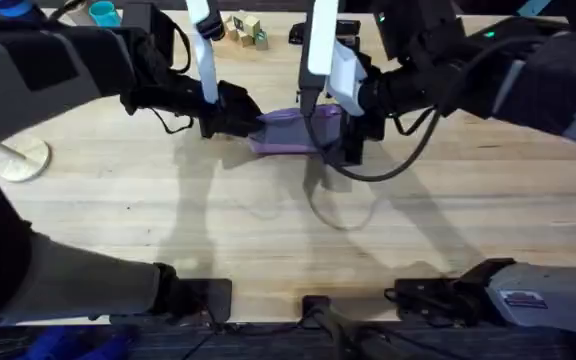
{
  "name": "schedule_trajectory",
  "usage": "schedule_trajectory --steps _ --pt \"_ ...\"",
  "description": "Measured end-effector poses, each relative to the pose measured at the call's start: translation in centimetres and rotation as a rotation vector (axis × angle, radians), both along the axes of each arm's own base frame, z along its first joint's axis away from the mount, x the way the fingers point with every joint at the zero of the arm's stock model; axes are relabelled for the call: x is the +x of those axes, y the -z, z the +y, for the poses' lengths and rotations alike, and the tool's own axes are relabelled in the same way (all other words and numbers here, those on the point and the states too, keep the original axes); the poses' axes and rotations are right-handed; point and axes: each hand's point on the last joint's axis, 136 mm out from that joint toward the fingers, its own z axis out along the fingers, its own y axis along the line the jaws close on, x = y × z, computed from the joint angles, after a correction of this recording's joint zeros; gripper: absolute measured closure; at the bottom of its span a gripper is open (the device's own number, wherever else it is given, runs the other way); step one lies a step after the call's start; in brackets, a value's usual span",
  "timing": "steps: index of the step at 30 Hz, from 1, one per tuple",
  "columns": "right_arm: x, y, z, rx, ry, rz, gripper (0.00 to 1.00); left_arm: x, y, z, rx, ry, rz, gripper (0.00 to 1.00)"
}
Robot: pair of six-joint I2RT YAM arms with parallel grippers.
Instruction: Unzip the bag, pick up the pens from the table one at a time and place them inside, then zip the bag closed.
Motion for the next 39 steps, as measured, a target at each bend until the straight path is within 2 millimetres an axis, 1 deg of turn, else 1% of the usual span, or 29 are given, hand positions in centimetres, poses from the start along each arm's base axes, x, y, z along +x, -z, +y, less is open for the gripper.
schedule_trajectory --steps 2,3,7,10,12,14,20,21,23,31,39 --pt "0.2 0.3 0.1 -0.002 -0.002 0.001 0.043 0.0 0.0 0.0 0.0 0.0 0.0 0.958" --pt "0.3 0.4 0.2 -0.001 -0.003 -0.002 0.081 0.0 0.0 0.0 0.0 0.0 0.0 0.958" --pt "1.0 0.0 0.4 0.012 -0.001 -0.029 0.163 0.0 0.0 0.0 0.0 0.0 0.0 0.958" --pt "1.2 0.0 0.1 0.012 0.006 -0.031 0.256 0.0 0.0 0.0 0.0 0.0 0.0 0.958" --pt "1.3 0.0 0.0 0.012 0.011 -0.031 0.372 0.0 0.0 0.0 0.0 0.0 0.0 0.958" --pt "1.4 0.0 -0.2 0.011 0.015 -0.032 0.536 0.0 0.0 0.0 0.0 0.0 0.0 0.958" --pt "1.4 0.0 -0.3 0.009 0.019 -0.032 0.943 0.0 0.0 0.0 0.0 0.0 0.0 0.958" --pt "1.5 0.0 -0.3 0.009 0.02 -0.032 0.961 0.0 0.0 0.0 0.0 0.0 0.0 0.958" --pt "1.5 0.0 -0.4 0.009 0.022 -0.032 0.966 0.0 0.0 0.0 0.0 0.0 0.0 0.958" --pt "1.7 -0.2 -0.3 0.015 0.023 -0.044 0.968 0.1 0.0 0.0 0.0 -0.001 -0.004 0.958" --pt "1.5 -0.3 0.0 0.042 0.015 -0.03 0.968 0.1 0.0 0.0 0.0 -0.001 -0.003 0.958"
